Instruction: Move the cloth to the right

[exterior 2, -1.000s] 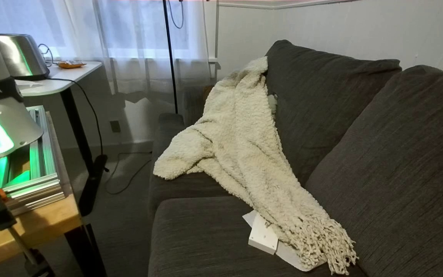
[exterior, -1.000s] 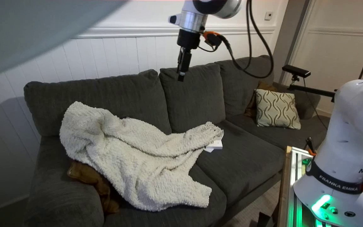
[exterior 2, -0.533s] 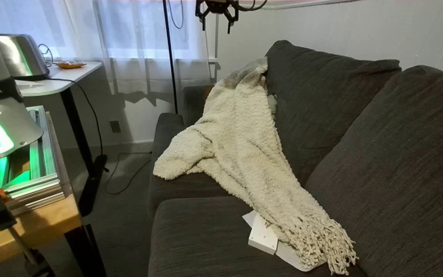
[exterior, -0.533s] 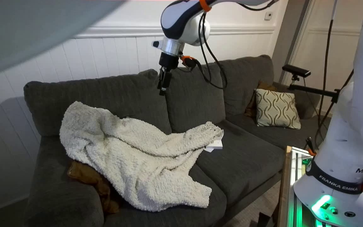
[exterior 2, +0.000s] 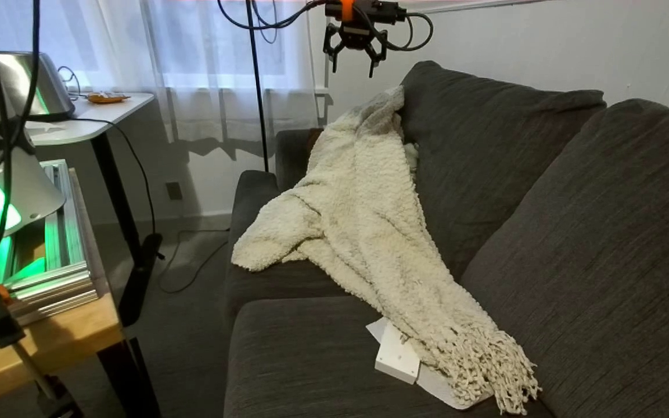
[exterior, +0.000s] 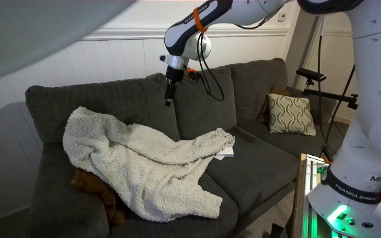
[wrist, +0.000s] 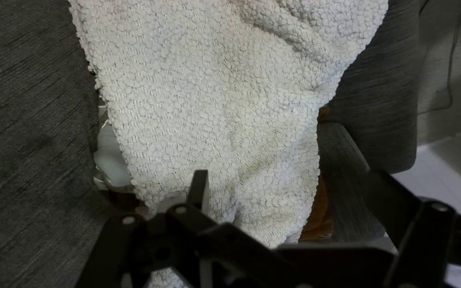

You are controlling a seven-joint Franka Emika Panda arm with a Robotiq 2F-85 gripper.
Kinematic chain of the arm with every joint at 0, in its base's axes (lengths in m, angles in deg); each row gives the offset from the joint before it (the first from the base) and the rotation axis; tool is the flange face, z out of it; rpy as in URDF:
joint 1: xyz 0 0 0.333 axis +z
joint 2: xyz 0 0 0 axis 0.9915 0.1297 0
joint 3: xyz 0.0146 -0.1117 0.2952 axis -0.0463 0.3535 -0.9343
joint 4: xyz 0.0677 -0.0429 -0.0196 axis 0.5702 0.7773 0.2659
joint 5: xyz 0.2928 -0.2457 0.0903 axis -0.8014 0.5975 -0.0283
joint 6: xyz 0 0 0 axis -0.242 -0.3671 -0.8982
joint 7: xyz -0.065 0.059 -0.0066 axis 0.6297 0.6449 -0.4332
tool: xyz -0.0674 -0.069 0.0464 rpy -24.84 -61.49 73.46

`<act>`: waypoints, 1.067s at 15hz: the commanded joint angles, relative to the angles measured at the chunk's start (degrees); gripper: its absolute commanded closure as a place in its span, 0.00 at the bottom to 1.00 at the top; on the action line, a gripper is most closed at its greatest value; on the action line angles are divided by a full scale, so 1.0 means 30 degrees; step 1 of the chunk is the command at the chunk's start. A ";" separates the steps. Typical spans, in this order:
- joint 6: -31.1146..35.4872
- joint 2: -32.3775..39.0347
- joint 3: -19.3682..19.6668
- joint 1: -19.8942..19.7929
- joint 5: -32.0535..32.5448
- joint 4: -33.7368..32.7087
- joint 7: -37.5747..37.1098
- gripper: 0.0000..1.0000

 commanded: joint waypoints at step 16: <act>1.2556 0.8865 -0.3519 -0.0610 0.1668 -0.4963 -0.4877 0.00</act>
